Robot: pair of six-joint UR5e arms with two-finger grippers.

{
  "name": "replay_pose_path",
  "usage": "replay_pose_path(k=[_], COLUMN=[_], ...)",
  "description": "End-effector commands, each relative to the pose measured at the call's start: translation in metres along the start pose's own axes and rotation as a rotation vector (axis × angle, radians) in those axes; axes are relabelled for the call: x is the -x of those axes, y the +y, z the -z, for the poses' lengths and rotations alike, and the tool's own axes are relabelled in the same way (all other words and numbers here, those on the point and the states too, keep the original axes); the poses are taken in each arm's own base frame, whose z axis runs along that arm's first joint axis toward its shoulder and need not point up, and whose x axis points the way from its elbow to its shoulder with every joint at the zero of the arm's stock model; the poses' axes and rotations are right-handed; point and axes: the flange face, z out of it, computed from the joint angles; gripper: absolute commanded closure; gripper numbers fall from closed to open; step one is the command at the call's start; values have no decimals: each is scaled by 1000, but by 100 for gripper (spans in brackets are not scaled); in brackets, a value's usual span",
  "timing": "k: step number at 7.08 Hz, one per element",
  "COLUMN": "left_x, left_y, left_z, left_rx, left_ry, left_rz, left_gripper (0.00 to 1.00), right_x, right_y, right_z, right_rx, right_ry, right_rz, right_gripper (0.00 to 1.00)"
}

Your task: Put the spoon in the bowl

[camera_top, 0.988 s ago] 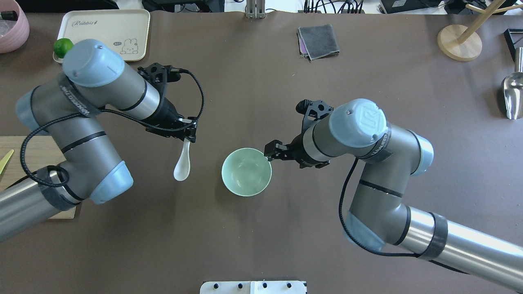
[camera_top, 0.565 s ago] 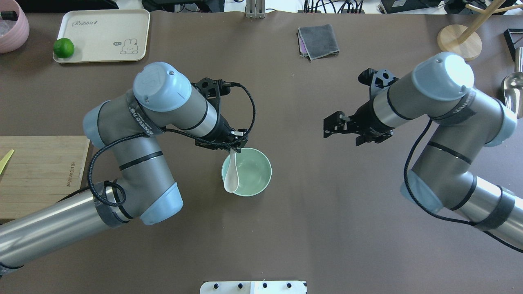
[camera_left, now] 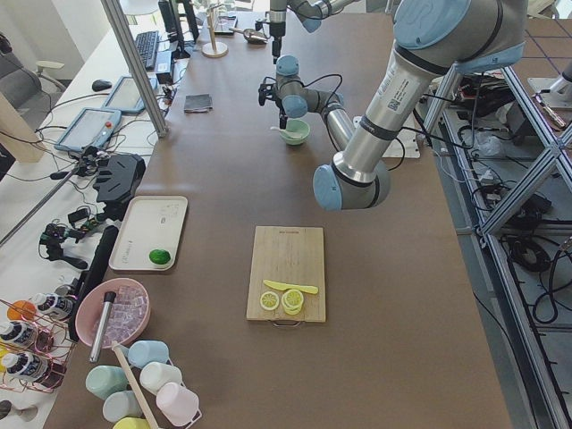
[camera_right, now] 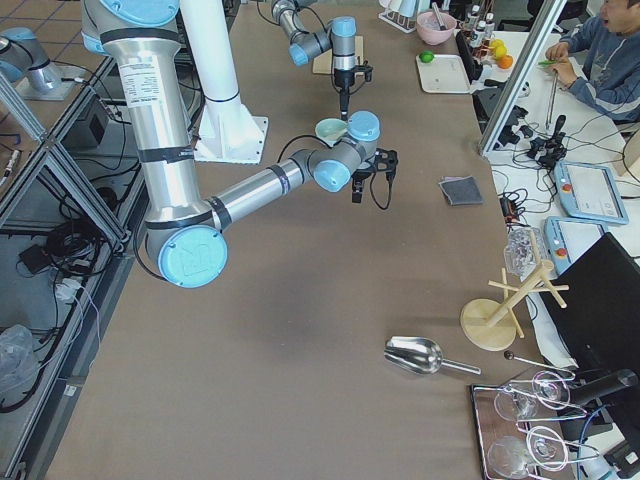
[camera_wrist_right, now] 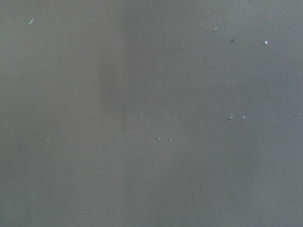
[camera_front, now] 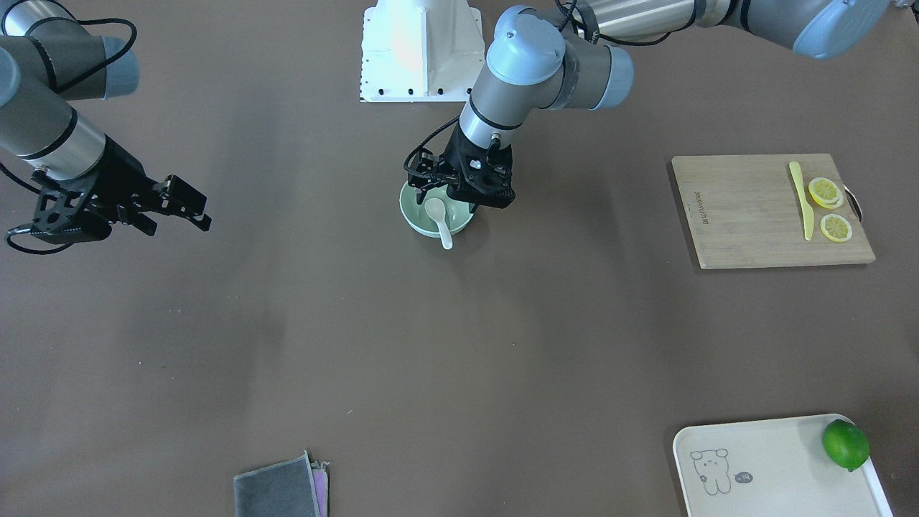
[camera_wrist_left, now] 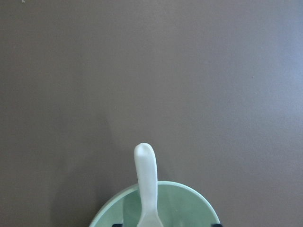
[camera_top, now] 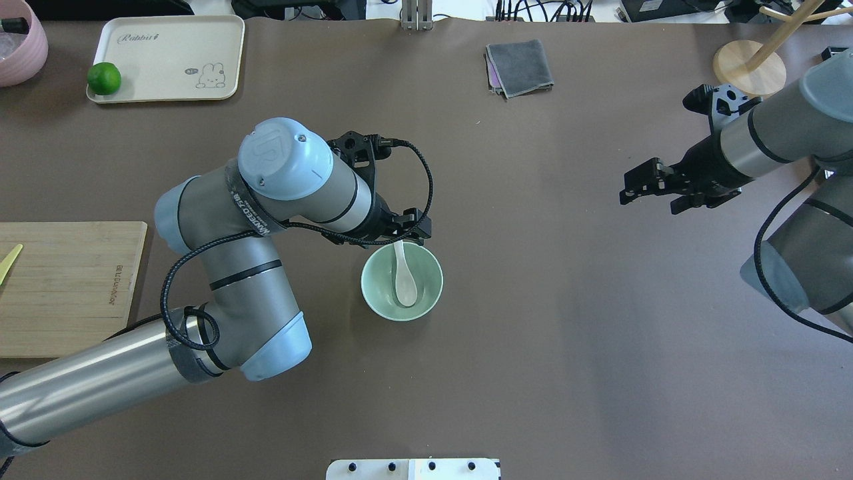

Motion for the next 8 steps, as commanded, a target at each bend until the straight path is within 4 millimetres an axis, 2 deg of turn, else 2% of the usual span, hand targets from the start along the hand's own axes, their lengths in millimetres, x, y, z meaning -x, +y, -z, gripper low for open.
replay_pose_path(k=[1,3,4,5,6,7,8], left_x=[67,135,184,245,319,402,482], left_y=[-6,-29,-40,-48,-56,-44,-21], left_z=[27,87,125,165,201,232,250], left_rx=[-27,-14,-17,12,78,113,153], left_ry=[-49,-236,-299,-301,-266,-284,-327], left_rz=[-58,-214,-288,-325,-353,-390,-403], left_gripper=[1,1,1,1,1,1,1], right_x=[-80,-174,-218,-254,-283,-293,-297], right_y=[-10,-24,-38,-49,-55,-58,-59], right_z=[31,56,60,69,80,87,93], right_rx=[-26,-47,-50,-53,-54,-61,-69], right_ry=[39,111,142,159,147,144,141], right_rz=[23,128,147,185,187,180,169], right_gripper=[0,0,0,0,0,0,0])
